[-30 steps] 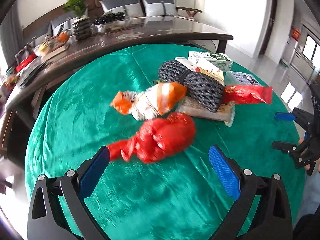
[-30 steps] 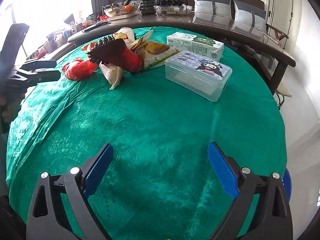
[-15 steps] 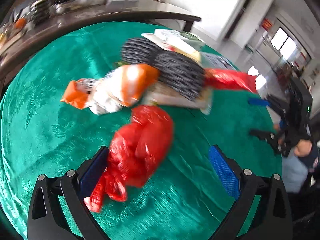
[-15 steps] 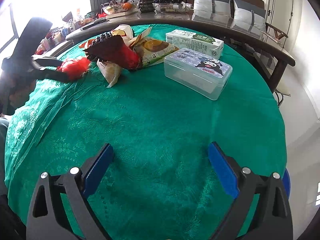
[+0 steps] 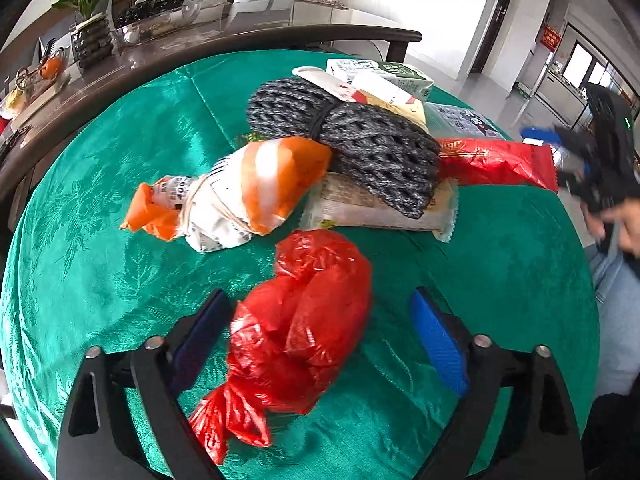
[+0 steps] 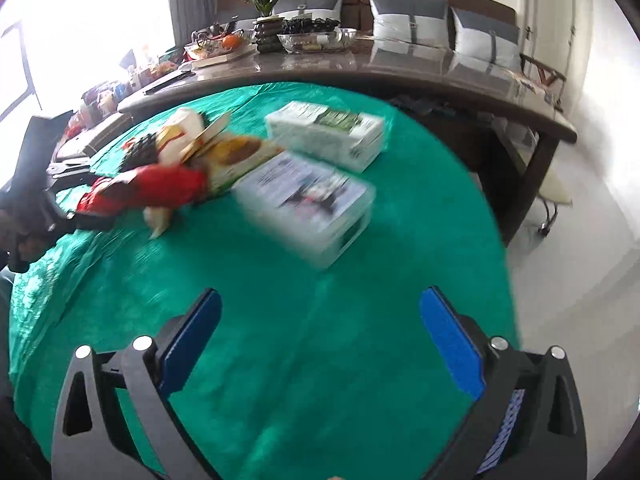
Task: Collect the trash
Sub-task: 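Grasp the red plastic bag with the left tool while the right tool grasps the clear box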
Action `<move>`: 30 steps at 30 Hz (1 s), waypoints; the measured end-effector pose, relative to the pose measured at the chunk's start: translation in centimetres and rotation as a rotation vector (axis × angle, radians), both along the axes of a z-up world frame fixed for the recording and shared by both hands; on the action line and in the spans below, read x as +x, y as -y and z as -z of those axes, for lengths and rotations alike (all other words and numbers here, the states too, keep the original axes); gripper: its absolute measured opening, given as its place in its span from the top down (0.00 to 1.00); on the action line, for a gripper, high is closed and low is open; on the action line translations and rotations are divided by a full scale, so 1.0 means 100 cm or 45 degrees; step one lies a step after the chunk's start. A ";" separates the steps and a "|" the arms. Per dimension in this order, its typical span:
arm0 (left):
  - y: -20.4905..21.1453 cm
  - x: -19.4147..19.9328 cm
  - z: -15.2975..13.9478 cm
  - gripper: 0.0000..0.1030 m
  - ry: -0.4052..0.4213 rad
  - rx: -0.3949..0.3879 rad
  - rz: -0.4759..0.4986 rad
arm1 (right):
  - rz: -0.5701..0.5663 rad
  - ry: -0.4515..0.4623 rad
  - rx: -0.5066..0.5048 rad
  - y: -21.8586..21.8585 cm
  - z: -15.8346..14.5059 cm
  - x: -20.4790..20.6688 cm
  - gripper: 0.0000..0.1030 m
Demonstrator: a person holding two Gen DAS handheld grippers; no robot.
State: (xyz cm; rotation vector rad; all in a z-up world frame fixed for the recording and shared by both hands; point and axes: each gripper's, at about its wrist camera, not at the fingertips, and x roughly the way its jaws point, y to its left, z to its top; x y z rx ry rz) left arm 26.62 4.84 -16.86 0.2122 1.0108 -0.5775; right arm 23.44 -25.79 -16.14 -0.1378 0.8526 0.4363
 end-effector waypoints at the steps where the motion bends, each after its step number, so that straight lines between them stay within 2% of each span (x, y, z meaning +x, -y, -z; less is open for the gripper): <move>1: 0.002 0.000 0.000 0.20 0.003 -0.003 0.002 | -0.057 -0.012 -0.015 -0.001 -0.002 0.011 0.05; 6: 0.001 -0.004 -0.003 0.50 -0.003 -0.016 -0.026 | -0.353 -0.135 -0.134 -0.027 0.004 0.063 0.05; 10: -0.007 -0.014 -0.006 0.55 -0.040 -0.086 -0.097 | -0.461 -0.152 -0.275 -0.049 0.017 0.074 0.05; 12: -0.005 -0.027 -0.008 0.56 -0.049 -0.096 -0.115 | -0.465 -0.173 -0.266 -0.050 0.019 0.076 0.06; 13: -0.002 -0.033 -0.010 0.56 -0.049 -0.096 -0.117 | -0.454 -0.181 -0.236 -0.048 0.018 0.074 0.20; 14: 0.000 -0.038 -0.011 0.56 -0.049 -0.099 -0.117 | -0.436 -0.181 -0.219 -0.046 0.017 0.072 0.29; 17: 0.012 -0.058 -0.016 0.56 -0.053 -0.122 -0.156 | -0.332 -0.168 -0.190 -0.034 0.015 0.057 0.32; 22: 0.037 -0.085 -0.019 0.56 -0.092 -0.237 -0.317 | 0.077 -0.190 -0.105 -0.013 0.017 0.012 0.33; 26: 0.058 -0.096 -0.015 0.55 -0.045 -0.250 -0.428 | 0.164 -0.122 0.063 -0.028 0.014 -0.028 0.36; 29: 0.066 -0.096 -0.008 0.52 0.001 -0.206 -0.485 | 0.187 -0.023 0.039 -0.044 0.014 -0.037 0.34; 30: 0.069 -0.096 -0.006 0.48 0.029 -0.169 -0.494 | 0.181 -0.012 0.011 -0.047 0.015 -0.036 0.32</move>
